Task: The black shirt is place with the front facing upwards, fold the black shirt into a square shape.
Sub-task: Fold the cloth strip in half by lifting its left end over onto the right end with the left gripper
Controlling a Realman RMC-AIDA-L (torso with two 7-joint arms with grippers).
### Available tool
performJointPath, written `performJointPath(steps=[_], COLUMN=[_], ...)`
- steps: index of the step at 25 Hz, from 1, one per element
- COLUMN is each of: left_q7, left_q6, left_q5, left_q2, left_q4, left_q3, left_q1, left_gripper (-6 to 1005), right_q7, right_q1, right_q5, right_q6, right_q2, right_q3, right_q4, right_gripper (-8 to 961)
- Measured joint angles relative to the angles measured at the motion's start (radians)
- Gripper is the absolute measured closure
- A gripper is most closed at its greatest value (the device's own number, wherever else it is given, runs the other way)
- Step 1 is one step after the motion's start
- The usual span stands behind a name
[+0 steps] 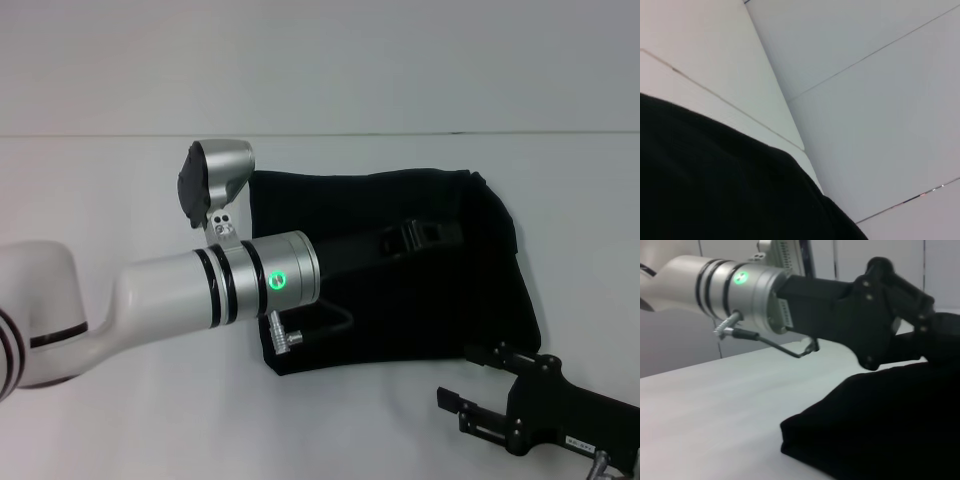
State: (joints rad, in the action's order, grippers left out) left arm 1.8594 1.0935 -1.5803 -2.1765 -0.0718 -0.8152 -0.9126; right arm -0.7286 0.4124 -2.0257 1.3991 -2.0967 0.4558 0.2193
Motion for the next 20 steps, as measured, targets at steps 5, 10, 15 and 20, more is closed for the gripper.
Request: performJointPath(steps=[5, 10, 15, 20], left_q7=[-0.006, -0.014, -0.008, 0.033], left_q6=[0.020, 0.086, 0.138, 0.264], left_q5=[0.023, 0.040, 0.040, 0.038], left_q2=[0.000, 0.000, 0.001, 0.009], left_q4=[0.019, 0.030, 0.018, -0.107], left_q3=[-0.001, -0.002, -0.004, -0.006], left_q1=[0.016, 0.033, 0.061, 0.147], left_gripper=[945, 892, 797, 681], right_q7=[0.001, 0.001, 0.003, 0.003], right_q1=[-0.005, -0.011, -0.027, -0.082], right_q5=[0.001, 0.001, 0.001, 0.000], right_q6=[-0.007, -0.017, -0.020, 0.029], right_q2=[0.001, 0.003, 0.004, 0.007], right_q3=[-0.024, -0.040, -0.052, -0.054], right_q4=[0.004, 0.007, 0.010, 0.035], right_gripper=[224, 224, 224, 223])
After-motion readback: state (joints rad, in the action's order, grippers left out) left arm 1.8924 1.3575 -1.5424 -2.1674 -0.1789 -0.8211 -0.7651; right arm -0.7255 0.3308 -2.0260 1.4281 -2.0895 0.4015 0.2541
